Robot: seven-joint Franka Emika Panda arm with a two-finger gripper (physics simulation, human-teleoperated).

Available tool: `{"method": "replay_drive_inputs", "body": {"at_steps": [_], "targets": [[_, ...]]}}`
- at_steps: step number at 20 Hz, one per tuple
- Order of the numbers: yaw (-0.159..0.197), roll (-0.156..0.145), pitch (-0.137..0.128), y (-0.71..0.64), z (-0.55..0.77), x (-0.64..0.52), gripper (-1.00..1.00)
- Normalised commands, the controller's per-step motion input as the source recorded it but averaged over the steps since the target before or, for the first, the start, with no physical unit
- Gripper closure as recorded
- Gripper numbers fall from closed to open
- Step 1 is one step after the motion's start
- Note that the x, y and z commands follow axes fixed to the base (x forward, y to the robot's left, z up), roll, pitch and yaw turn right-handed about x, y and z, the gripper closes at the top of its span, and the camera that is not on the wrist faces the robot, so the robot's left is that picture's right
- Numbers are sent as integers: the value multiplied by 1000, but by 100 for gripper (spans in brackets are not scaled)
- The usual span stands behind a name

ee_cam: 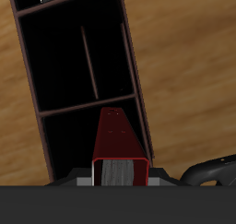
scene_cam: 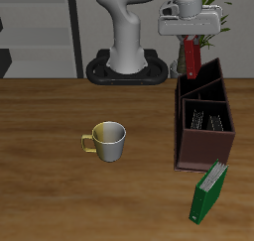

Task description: Place the left yellow book into the left desk caddy's right compartment and place the right yellow book into the left desk caddy's right compartment and place the red book into the left desk caddy's left compartment

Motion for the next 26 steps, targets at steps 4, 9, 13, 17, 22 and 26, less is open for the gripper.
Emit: {"method": "replay_drive_inputs", "body": {"at_steps": [4,9,13,17,22,26], "targets": [[-7,29,35,159,-136,-8,100],[21,13,17,25,-111,-14,100],[13,27,52,110,-202,-39,100],[-6,1,19,3,-92,17,100],[14,25,34,91,-160,-58,100],[-2,14,31,117,-108,57,100]]}}
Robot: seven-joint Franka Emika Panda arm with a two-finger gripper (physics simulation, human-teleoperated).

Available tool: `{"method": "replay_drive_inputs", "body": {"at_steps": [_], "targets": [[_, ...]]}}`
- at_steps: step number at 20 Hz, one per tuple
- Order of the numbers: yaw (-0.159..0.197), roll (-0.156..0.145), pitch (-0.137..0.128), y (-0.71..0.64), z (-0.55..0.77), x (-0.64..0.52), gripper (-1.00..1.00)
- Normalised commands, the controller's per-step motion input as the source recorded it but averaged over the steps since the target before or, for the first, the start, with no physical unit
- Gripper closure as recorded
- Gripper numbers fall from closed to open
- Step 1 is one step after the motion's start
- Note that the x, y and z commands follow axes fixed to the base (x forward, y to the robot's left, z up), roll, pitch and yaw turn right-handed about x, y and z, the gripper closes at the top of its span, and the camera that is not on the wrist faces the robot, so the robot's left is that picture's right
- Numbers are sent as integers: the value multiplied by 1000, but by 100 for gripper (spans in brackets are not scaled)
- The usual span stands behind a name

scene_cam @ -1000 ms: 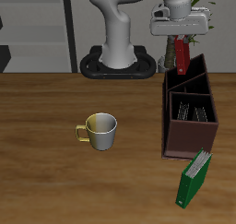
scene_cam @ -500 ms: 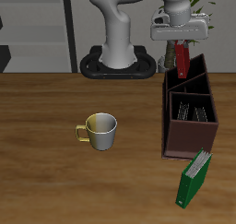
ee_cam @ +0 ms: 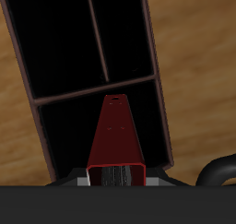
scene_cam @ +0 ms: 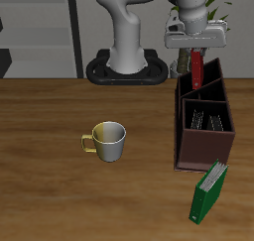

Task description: Place the left yellow book into the left desk caddy's right compartment and place the right yellow book into the left desk caddy's right compartment and place the red book into the left desk caddy's left compartment

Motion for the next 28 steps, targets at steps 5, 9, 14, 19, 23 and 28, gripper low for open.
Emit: {"method": "replay_drive_inputs", "body": {"at_steps": [5,9,14,19,23,28], "targets": [[-4,2,29,-7,-100,101,100],[-10,-19,37,-60,-125,134,100],[7,-3,6,8,-31,29,100],[-17,-4,60,-4,-196,112,100],[-39,-21,61,-61,-124,129,100],[3,-25,33,-18,-64,63,-100]]}}
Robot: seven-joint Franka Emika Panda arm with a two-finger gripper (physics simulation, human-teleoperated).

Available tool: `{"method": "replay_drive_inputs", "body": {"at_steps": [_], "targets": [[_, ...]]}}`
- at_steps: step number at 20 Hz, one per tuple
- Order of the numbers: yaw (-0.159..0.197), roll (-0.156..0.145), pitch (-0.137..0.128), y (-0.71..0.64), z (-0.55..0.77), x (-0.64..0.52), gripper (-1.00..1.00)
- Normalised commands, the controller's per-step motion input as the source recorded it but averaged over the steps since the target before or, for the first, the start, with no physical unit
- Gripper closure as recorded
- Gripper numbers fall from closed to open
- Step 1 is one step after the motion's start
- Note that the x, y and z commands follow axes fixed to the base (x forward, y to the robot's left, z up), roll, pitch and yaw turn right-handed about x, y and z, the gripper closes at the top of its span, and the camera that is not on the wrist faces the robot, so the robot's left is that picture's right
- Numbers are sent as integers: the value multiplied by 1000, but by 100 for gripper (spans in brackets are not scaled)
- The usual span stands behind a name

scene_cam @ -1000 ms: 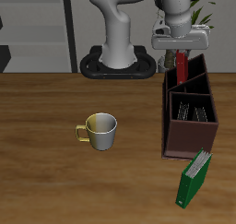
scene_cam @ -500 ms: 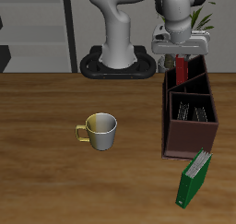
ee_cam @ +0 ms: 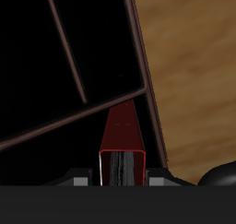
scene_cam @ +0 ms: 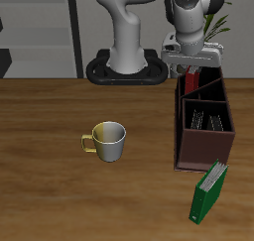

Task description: Place the left yellow book into the left desk caddy's right compartment and place the right yellow book into the left desk caddy's right compartment and place the red book into the left desk caddy's left compartment

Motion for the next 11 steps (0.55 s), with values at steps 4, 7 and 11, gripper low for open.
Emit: {"method": "replay_drive_inputs", "body": {"at_steps": [4,7,11], "targets": [[-2,-33,-16,-42,66,3,-100],[17,-17,-38,-32,104,27,-100],[9,5,-46,-3,182,-65,-100]]}}
